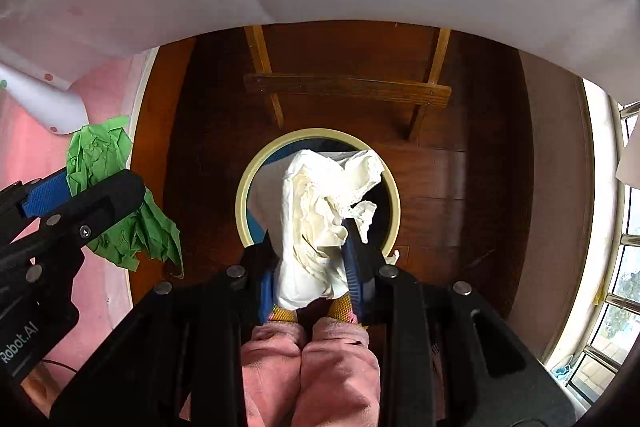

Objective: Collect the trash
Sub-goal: 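Carry the tissue and green paper over the bin and open both grippers, then raise both tools from the bin back toward the table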

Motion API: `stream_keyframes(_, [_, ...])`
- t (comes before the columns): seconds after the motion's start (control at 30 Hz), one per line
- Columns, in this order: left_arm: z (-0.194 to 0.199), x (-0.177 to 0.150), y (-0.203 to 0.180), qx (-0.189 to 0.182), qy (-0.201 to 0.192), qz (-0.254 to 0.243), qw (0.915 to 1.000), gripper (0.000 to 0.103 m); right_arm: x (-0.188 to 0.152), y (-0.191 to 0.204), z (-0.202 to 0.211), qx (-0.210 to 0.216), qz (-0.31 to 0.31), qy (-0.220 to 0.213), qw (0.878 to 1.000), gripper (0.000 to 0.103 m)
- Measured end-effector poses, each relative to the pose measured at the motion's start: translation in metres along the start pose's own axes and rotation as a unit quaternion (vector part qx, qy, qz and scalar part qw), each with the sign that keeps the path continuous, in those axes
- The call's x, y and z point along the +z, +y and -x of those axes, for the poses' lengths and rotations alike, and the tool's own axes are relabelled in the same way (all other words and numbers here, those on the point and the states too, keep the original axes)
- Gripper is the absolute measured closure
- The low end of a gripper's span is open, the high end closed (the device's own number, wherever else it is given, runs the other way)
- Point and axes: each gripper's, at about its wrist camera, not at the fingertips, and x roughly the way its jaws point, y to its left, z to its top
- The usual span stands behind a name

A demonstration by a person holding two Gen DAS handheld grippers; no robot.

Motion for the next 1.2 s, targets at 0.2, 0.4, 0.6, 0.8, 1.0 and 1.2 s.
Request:
stream_keyframes(0.2, [-0.064,-0.002,0.015,-0.009,0.009,0.005,0.9999,0.061,0.011,-0.003,-0.067,-0.010,-0.012,0.015,1.000,0.077])
stream_keyframes(0.4, [-0.103,-0.003,0.032,-0.022,0.033,0.008,0.9992,0.025,0.010,-0.013,-0.109,-0.004,-0.033,0.028,0.999,0.071])
stream_keyframes(0.6, [-0.104,-0.005,0.043,-0.030,0.024,0.016,0.9992,0.008,0.014,-0.018,-0.115,0.034,-0.039,0.020,0.998,0.041])
stream_keyframes(0.8, [-0.082,-0.003,0.045,-0.023,0.006,0.022,0.9995,0.004,0.018,-0.010,-0.090,0.028,-0.036,0.011,0.999,0.036])
stream_keyframes(1.0, [-0.029,-0.002,0.049,-0.027,-0.013,0.031,0.9990,0.004,0.014,-0.007,-0.050,0.020,-0.039,0.006,0.999,0.035])
stream_keyframes(1.2, [0.046,-0.001,0.047,-0.024,-0.034,0.039,0.9984,0.004,0.009,-0.003,0.016,0.025,-0.031,-0.006,0.999,0.035])
